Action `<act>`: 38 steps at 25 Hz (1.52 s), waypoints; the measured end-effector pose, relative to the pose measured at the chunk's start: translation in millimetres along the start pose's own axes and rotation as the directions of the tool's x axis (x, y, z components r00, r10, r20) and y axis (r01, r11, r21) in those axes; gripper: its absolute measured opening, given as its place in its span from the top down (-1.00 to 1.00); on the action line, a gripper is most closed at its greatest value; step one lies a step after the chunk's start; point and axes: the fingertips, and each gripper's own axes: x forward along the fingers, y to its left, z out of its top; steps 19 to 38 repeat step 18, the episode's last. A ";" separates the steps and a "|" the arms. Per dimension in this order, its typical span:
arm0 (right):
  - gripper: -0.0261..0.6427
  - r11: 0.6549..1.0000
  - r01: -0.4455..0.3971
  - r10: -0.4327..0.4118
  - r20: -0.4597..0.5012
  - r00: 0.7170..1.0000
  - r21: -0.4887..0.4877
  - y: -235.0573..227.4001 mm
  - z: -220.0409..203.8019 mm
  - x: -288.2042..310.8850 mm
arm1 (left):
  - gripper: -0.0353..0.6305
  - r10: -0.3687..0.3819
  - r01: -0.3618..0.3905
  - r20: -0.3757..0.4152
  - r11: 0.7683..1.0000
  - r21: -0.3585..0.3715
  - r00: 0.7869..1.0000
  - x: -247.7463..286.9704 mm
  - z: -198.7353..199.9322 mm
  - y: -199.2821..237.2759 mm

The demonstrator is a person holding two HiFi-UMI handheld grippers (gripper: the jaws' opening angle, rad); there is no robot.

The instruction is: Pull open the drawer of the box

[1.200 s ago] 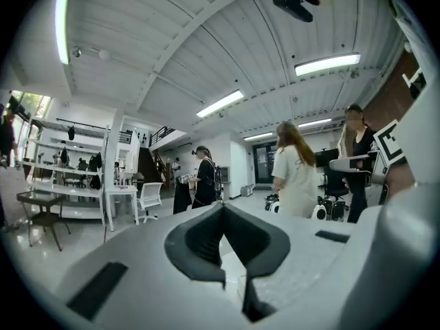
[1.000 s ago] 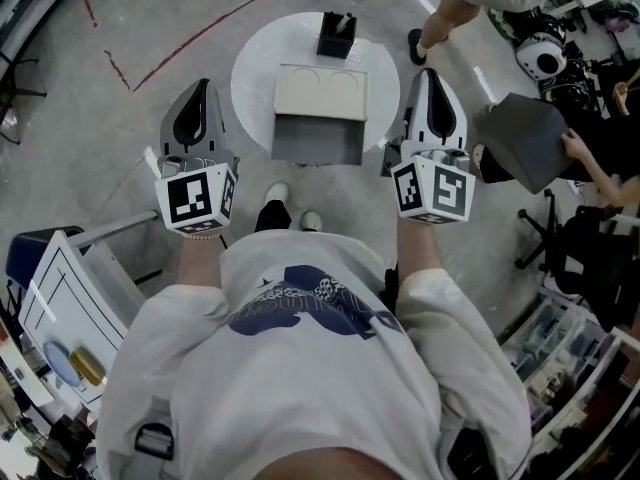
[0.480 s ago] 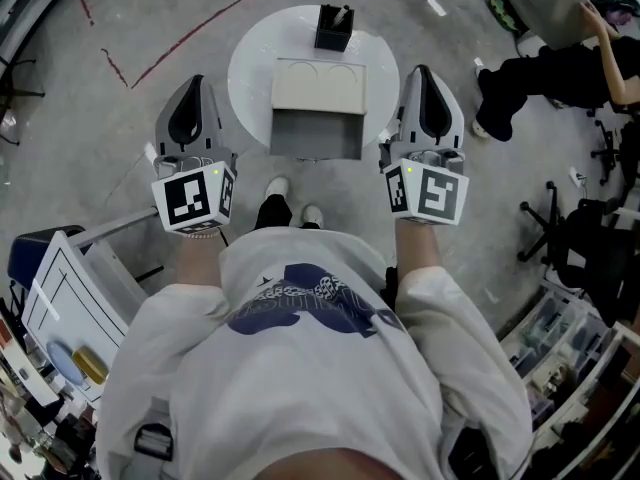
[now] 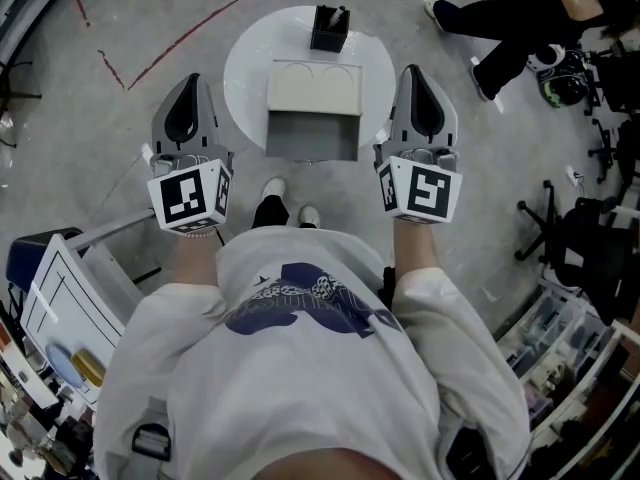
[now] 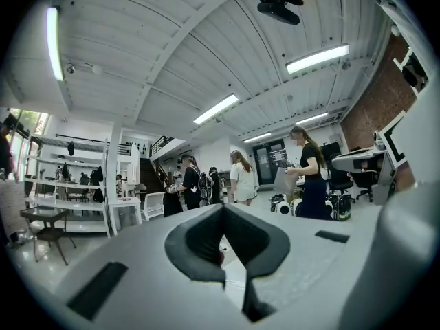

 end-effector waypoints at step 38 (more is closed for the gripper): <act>0.93 0.999 -0.017 0.017 -0.015 1.000 -0.046 8.8 -3.7 6.9 | 0.88 -0.003 0.003 -0.014 1.000 -0.001 1.000 8.7 -5.8 6.0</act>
